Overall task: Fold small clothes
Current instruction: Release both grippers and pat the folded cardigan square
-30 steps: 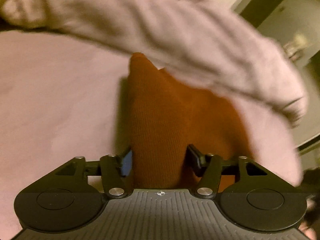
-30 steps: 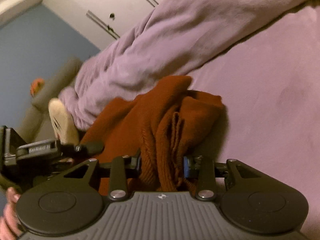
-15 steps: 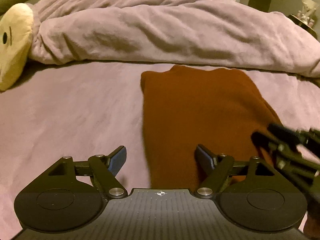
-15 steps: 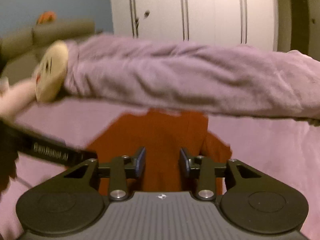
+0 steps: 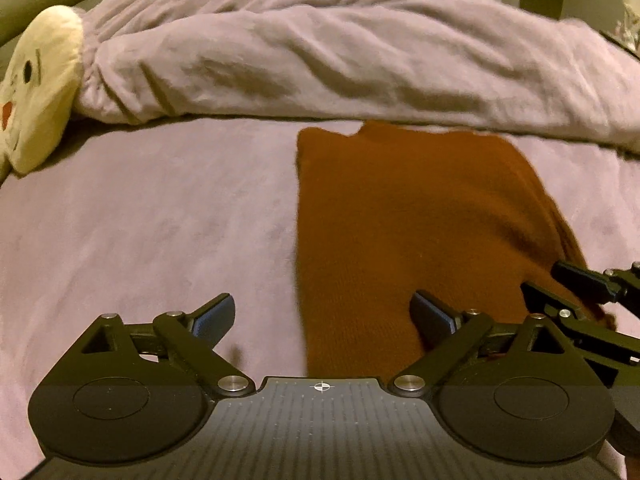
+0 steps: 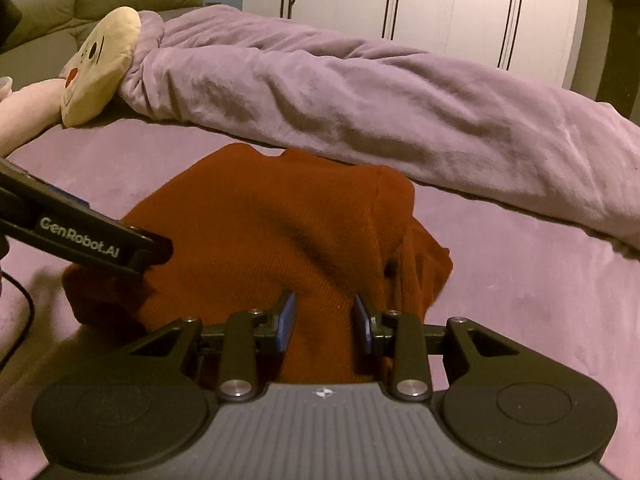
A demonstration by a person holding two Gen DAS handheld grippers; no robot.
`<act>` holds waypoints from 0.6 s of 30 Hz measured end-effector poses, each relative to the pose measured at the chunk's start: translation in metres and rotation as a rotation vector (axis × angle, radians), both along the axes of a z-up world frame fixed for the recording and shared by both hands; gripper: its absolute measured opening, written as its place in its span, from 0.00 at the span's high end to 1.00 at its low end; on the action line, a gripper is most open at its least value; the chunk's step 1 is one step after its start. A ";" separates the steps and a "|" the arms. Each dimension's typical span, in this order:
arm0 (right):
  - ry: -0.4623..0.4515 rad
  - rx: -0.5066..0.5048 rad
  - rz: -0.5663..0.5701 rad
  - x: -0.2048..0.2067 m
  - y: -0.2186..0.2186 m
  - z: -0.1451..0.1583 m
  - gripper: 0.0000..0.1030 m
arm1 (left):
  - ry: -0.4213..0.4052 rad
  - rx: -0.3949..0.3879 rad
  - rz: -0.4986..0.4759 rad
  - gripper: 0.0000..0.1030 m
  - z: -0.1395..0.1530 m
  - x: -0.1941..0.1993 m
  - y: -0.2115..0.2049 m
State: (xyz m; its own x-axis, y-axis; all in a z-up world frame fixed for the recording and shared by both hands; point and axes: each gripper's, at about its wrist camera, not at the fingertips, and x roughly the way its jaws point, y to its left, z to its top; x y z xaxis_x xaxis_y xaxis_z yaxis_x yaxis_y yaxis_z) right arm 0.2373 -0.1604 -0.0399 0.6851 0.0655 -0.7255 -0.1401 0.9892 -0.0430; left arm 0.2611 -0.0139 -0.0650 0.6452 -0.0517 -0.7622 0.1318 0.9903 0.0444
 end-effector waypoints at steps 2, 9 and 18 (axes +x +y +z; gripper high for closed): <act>-0.011 0.012 -0.011 -0.007 0.002 0.013 0.70 | -0.010 -0.024 0.010 0.04 0.008 -0.013 0.009; 0.004 -0.042 -0.025 -0.030 0.009 0.008 0.70 | 0.045 -0.003 0.021 0.04 -0.003 -0.023 0.007; 0.101 -0.093 -0.002 -0.025 0.014 0.014 0.64 | 0.117 0.034 0.051 0.00 -0.007 -0.033 0.006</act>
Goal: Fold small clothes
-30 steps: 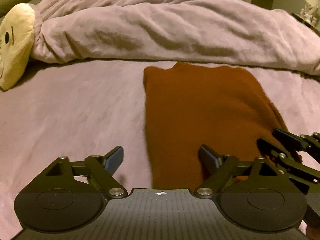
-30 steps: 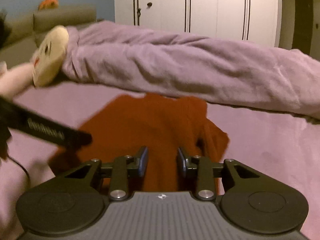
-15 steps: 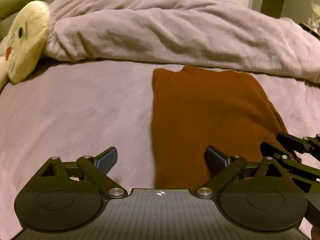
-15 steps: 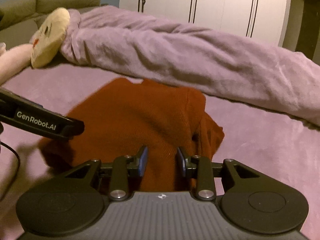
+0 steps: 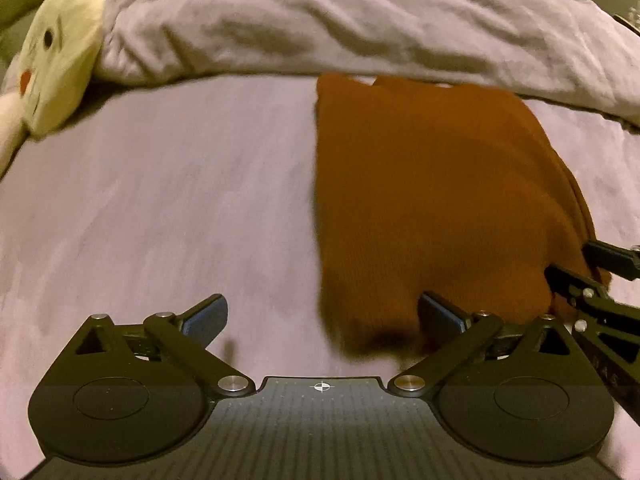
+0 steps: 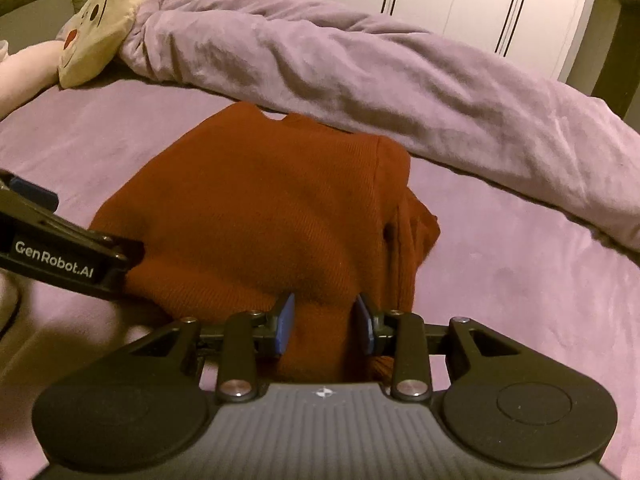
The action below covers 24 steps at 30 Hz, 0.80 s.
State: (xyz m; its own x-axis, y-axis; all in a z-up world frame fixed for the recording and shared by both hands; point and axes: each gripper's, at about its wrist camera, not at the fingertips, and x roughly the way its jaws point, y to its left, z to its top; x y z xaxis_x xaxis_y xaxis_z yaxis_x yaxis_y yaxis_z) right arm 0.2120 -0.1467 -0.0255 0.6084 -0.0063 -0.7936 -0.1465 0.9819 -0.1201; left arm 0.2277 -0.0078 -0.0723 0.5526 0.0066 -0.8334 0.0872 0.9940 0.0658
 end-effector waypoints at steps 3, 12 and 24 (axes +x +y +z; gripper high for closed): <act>0.047 -0.014 -0.029 -0.016 0.004 0.009 0.28 | 0.064 0.009 0.035 0.00 0.001 -0.017 0.004; 0.196 0.080 -0.128 -0.052 0.012 0.030 0.04 | 0.080 -0.033 0.103 0.00 0.026 -0.051 0.020; 0.252 0.047 -0.193 -0.038 0.018 0.058 0.04 | 0.091 0.019 0.099 0.00 0.040 -0.052 0.017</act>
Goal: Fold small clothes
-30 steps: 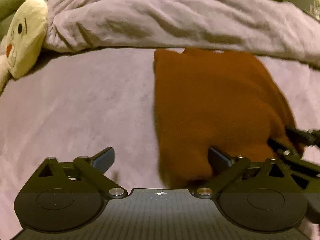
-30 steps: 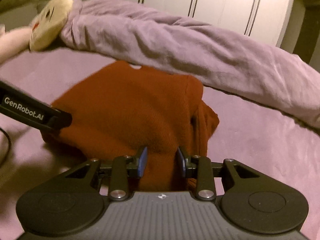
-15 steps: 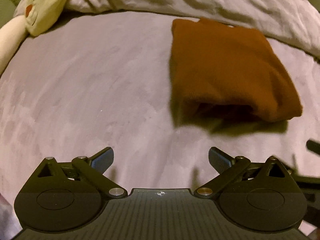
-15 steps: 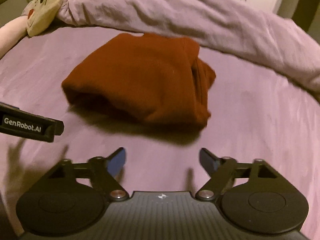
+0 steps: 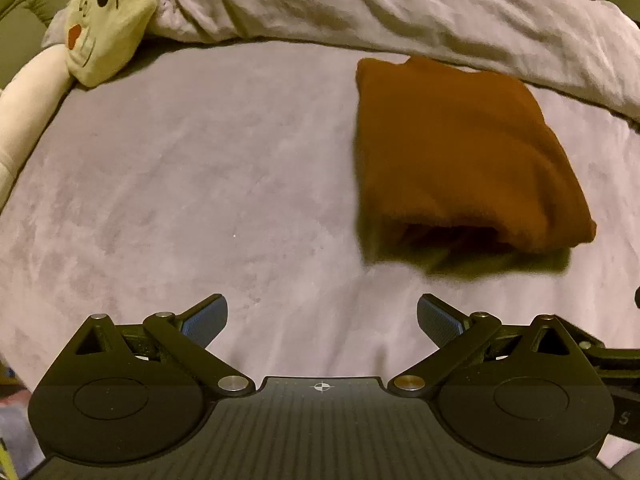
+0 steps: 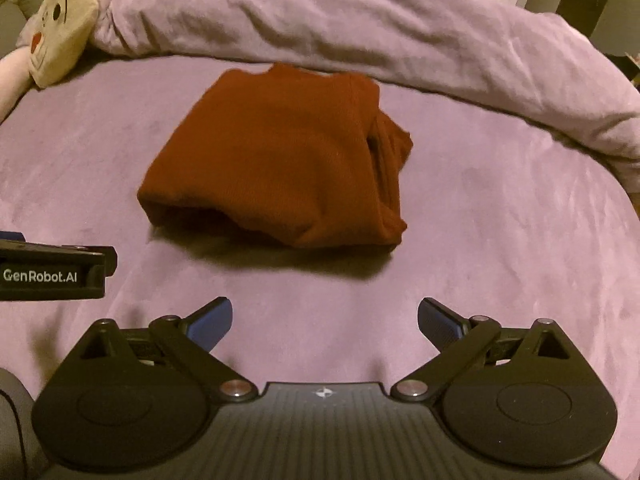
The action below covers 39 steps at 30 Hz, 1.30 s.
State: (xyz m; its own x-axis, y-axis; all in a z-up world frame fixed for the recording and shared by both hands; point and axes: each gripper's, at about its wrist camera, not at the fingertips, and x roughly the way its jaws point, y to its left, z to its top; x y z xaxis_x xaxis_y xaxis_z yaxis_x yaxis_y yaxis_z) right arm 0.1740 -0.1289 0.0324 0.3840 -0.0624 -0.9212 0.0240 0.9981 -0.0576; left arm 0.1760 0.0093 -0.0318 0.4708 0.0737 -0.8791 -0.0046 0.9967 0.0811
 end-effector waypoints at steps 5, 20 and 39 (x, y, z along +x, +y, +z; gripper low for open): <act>0.008 -0.003 -0.015 0.001 0.001 0.002 0.04 | 0.007 0.012 -0.002 0.00 0.000 0.000 0.002; 0.007 -0.001 -0.013 0.001 0.002 0.005 0.04 | 0.005 -0.006 -0.006 0.00 0.005 -0.003 0.003; 0.002 0.009 -0.013 0.002 0.000 0.007 0.04 | -0.001 -0.003 -0.005 0.00 0.007 -0.001 0.002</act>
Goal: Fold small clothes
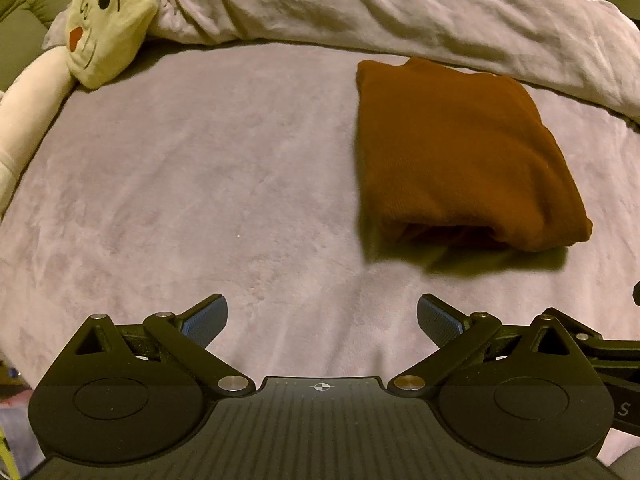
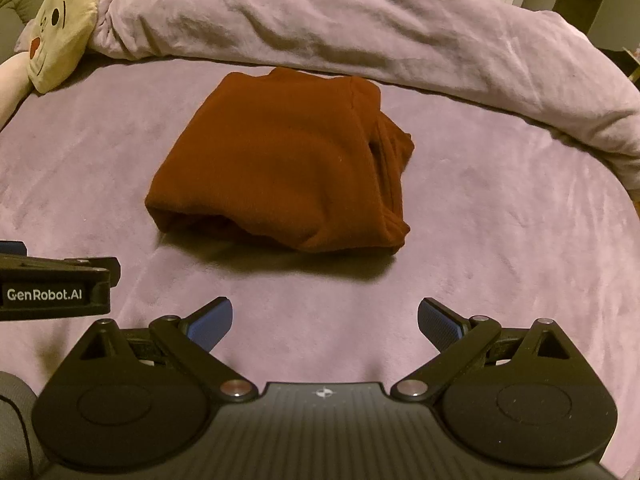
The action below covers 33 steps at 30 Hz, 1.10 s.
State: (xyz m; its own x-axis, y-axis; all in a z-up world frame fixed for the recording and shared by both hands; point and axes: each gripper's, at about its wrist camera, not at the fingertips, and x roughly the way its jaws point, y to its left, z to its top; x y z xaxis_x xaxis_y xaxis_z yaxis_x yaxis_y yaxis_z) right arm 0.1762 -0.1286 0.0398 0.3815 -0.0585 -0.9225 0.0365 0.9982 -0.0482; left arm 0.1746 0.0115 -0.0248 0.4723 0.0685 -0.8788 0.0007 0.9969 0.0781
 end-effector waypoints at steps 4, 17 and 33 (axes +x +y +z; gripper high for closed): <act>-0.001 0.003 -0.003 0.000 -0.001 0.000 0.04 | -0.001 0.004 -0.003 0.00 0.000 0.000 0.000; -0.003 0.016 -0.007 0.000 -0.005 -0.001 0.04 | -0.001 0.003 -0.001 0.00 0.000 -0.001 -0.003; -0.004 0.026 -0.023 -0.002 -0.007 -0.003 0.04 | -0.005 0.013 -0.014 0.00 -0.002 -0.003 -0.013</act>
